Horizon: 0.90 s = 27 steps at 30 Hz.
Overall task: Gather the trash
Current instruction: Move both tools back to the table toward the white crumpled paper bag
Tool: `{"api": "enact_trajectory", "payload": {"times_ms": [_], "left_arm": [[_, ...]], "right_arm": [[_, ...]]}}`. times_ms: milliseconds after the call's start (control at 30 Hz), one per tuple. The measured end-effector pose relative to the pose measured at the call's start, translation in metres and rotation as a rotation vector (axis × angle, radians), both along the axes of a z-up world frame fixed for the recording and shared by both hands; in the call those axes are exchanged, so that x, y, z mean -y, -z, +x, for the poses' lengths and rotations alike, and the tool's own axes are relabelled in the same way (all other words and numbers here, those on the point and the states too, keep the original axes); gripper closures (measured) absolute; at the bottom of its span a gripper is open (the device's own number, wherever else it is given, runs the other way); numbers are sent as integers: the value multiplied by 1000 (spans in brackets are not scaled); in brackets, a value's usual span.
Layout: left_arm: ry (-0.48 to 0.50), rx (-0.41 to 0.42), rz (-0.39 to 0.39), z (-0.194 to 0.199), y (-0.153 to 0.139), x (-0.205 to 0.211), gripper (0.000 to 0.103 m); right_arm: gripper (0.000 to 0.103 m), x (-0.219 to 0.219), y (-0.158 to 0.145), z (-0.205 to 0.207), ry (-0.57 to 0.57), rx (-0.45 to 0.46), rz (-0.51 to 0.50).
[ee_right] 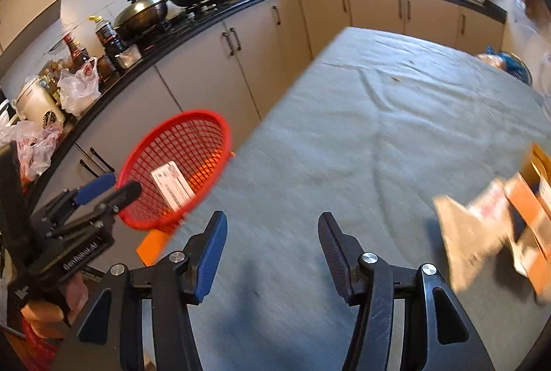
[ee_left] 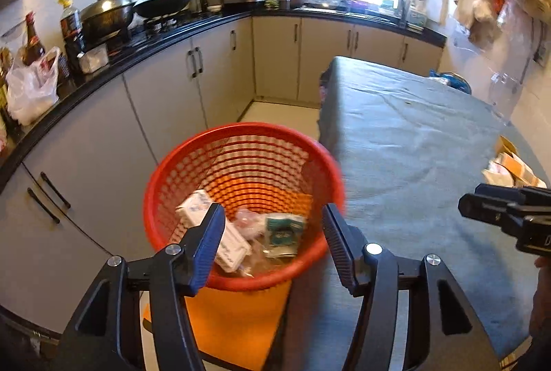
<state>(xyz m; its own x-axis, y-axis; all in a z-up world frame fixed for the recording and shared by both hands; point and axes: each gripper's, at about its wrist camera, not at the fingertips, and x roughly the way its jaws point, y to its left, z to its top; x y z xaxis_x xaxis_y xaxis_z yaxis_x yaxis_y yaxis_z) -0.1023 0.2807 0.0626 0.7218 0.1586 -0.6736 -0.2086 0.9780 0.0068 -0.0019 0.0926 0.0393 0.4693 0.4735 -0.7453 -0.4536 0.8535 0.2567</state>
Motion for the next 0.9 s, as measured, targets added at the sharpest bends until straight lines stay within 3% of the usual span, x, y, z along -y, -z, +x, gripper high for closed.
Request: {"api": "enact_trajectory", "payload": {"times_ms": [267,533,667,900], "left_arm": [[125,-9,23,3,-4,74,41],[312,-73,-76,17,7,153,41],[358,-95,-144,28,8,175,41],[481,-110,-64,59,-4,216,35]], "right_arm": [[44,88,7,-28,105,6,21],[44,178,16,-55,242,2,63],[44,213,17,-62,301,2,99],[44,254,18,-66,366,-4,135]]}}
